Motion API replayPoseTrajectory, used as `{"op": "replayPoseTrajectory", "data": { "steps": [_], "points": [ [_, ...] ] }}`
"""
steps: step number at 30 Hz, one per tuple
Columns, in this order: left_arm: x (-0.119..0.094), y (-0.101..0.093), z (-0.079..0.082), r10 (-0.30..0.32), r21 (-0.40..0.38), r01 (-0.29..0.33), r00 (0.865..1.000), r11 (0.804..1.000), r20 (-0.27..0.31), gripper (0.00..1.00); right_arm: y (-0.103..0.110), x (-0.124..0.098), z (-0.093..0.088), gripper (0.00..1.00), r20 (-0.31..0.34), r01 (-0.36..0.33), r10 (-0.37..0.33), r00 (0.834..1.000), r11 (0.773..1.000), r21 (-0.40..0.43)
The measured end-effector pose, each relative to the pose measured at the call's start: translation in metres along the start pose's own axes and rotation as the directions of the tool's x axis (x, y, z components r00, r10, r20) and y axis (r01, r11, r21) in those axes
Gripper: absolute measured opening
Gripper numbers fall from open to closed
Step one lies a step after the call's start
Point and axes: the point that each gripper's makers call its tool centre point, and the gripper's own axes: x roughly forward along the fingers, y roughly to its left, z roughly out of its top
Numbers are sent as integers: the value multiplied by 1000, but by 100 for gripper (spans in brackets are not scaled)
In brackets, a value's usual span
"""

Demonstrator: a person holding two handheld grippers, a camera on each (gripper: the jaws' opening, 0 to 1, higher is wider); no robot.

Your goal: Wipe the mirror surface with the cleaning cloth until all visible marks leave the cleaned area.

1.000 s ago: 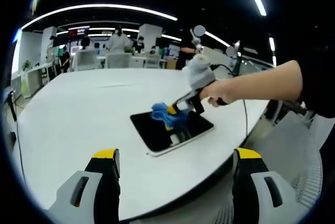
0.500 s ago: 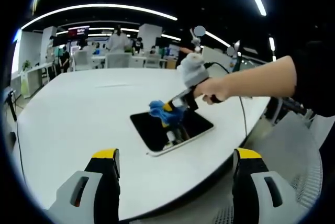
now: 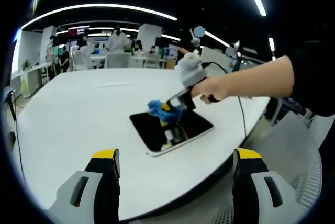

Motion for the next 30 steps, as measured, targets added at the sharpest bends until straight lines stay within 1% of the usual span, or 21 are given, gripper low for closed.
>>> {"op": "replayPoseTrajectory", "data": {
  "steps": [5, 6, 9, 11, 14, 17, 21, 22, 23, 28, 30],
  "points": [
    [0, 0, 0, 0, 0, 0, 1000, 1000, 0, 89, 4, -4, -1, 1, 1, -6, 6, 1000, 1000, -3],
    [0, 0, 0, 1, 0, -1, 1000, 1000, -1, 89, -2, 1, 0, 1, 0, -10, 10, 1000, 1000, -2],
    [0, 0, 0, 2, -1, -2, 1000, 1000, -1, 89, -3, 1, 0, 0, -1, -16, 16, 1000, 1000, 3],
    [0, 0, 0, 2, -1, -2, 1000, 1000, -2, 89, -10, 6, 1, 0, -3, -15, 15, 1000, 1000, -2],
    [0, 0, 0, 2, -1, -2, 1000, 1000, -3, 89, -9, 1, -2, 0, 0, -13, 13, 1000, 1000, 1],
    [0, 0, -1, 2, -1, -2, 1000, 1000, -4, 89, -20, 2, -5, 0, -3, -6, 6, 1000, 1000, 12],
    [0, 0, -1, 2, -1, -2, 1000, 1000, -5, 89, -23, -4, -10, 0, -2, 1, -1, 1000, 999, 37],
    [0, 0, -1, 2, -1, -2, 1000, 1000, -6, 89, -29, -2, -10, 0, -3, 2, -2, 1000, 999, 40],
    [0, 0, -1, 1, -1, -1, 1000, 1000, -5, 89, -31, -1, -10, 0, -3, 2, -2, 1000, 999, 41],
    [0, 0, -1, 1, -1, -1, 1000, 1000, -6, 89, -27, -8, -13, 0, -8, 5, -5, 1000, 999, 40],
    [0, 1, -1, 1, -1, -1, 1000, 1000, -6, 89, -31, -8, -15, 0, -6, 5, -5, 1000, 999, 45]
  ]
}}
